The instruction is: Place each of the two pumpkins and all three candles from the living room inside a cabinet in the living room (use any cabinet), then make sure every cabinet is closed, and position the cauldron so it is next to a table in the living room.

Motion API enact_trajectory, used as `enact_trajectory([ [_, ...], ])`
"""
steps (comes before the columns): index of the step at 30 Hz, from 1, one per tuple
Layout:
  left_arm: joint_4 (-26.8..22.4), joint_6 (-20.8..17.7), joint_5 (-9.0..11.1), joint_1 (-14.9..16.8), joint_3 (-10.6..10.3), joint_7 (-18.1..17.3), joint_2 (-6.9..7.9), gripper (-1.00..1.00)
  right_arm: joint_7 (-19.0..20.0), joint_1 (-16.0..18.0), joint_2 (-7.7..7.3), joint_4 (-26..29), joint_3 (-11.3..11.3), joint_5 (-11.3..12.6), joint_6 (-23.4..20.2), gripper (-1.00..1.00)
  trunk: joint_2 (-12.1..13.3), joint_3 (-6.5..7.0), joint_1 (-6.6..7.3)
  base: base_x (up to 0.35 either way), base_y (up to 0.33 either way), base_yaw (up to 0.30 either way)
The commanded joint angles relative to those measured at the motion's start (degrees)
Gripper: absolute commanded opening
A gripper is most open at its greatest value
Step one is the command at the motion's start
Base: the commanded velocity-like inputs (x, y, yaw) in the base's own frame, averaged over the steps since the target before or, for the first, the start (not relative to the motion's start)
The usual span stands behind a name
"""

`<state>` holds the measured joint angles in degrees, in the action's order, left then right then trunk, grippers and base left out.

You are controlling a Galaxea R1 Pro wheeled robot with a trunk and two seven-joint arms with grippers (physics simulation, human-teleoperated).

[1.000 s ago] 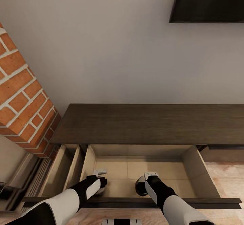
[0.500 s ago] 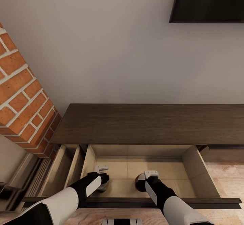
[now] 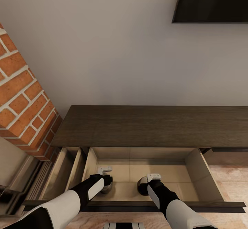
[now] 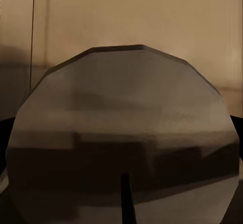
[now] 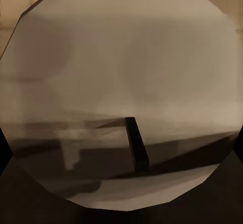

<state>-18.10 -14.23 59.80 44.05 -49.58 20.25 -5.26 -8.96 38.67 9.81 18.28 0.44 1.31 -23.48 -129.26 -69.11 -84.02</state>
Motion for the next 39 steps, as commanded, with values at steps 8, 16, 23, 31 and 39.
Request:
enact_trajectory([
  [8, 0.6, -0.1, 0.0, -0.1, -0.2, 0.3, -0.01, -1.00, 0.0, 0.0, 0.04, 0.0, 0.0, 0.0, -0.1, -1.00, 0.0, 0.00, 0.00, 0.000, 0.000, 0.000],
  [16, 1.3, -0.1, 0.0, -0.3, -0.3, 0.2, -0.05, -1.00, 0.0, 0.0, 0.04, 0.0, 0.0, 0.0, -0.3, -1.00, 0.0, 0.00, 0.00, 0.000, 0.000, 0.000],
  [23, 4.8, 0.2, 0.3, -0.5, -0.2, -0.2, -0.28, -1.00, 0.0, 0.0, 0.01, 0.0, 0.0, 0.0, -0.4, -1.00, 0.0, 0.00, 0.00, 0.000, 0.000, 0.000],
  [31, 4.9, 0.2, 0.3, -0.7, -0.2, -0.2, -0.28, -1.00, 0.0, 0.0, 0.04, 0.0, 0.0, 0.0, -0.4, -1.00, 0.0, 0.00, 0.00, 0.000, 0.000, 0.000],
  [39, 5.0, 0.5, 0.3, -0.7, -0.2, -0.2, -0.28, -1.00, 0.0, 0.0, 0.04, 0.0, 0.0, 0.0, -0.3, -1.00, 0.0, 0.00, 0.00, 0.000, 0.000, 0.000],
])
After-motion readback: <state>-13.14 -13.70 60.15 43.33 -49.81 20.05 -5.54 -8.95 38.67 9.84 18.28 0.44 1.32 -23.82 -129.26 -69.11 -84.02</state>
